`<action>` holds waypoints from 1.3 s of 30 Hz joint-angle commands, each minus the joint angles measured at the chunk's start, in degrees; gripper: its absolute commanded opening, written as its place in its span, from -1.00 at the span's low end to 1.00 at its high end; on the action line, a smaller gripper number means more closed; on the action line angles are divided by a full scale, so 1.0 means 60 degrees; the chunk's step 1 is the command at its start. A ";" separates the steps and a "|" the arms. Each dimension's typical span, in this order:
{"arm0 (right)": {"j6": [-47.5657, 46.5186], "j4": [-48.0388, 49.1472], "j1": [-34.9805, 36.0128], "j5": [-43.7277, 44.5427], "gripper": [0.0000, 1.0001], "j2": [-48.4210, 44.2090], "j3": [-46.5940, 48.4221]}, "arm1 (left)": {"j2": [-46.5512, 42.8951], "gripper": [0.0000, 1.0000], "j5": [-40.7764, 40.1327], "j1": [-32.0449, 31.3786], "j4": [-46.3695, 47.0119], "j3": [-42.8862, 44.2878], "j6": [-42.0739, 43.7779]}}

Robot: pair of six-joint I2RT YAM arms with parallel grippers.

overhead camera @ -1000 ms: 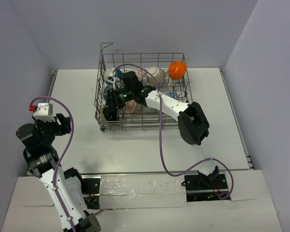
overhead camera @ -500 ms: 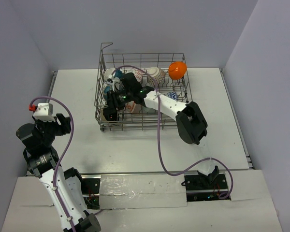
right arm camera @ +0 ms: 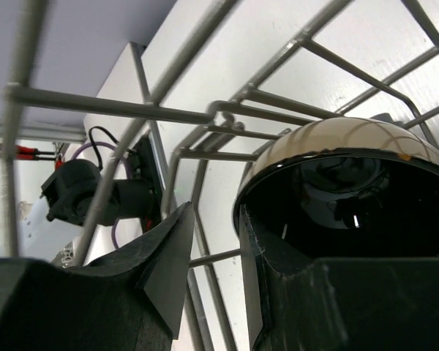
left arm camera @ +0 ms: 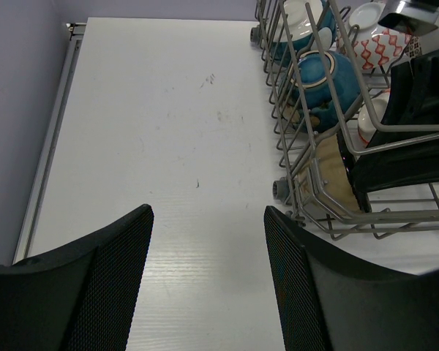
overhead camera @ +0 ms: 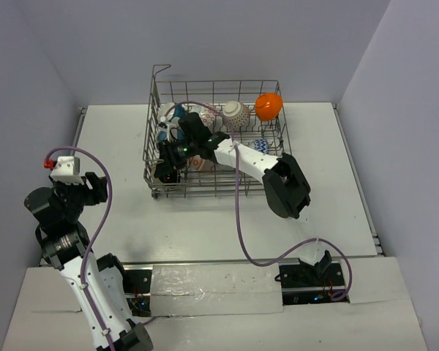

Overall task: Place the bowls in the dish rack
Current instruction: Turn the bowl upside down over the dish rack.

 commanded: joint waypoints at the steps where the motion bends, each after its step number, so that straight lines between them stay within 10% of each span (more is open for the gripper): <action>1: -0.0227 -0.0018 0.0111 0.0101 -0.21 0.0178 0.0443 | -0.0069 0.36 0.0256 0.0041 0.0200 -0.0027 -0.0017; 10: -0.0373 -0.0150 0.0125 0.0130 -0.24 0.0236 0.0589 | -0.0083 0.36 0.0271 0.0056 0.0200 -0.0013 -0.0032; 20: -0.0446 -0.0194 0.0125 0.0174 -1.00 0.0193 0.0589 | -0.0083 0.36 0.0271 0.0056 0.0200 -0.0027 -0.0017; 39: 0.1808 0.2133 -0.0870 -0.1011 -1.00 -0.1184 -0.1590 | -0.0069 0.36 0.0285 0.0056 0.0215 -0.0042 -0.0032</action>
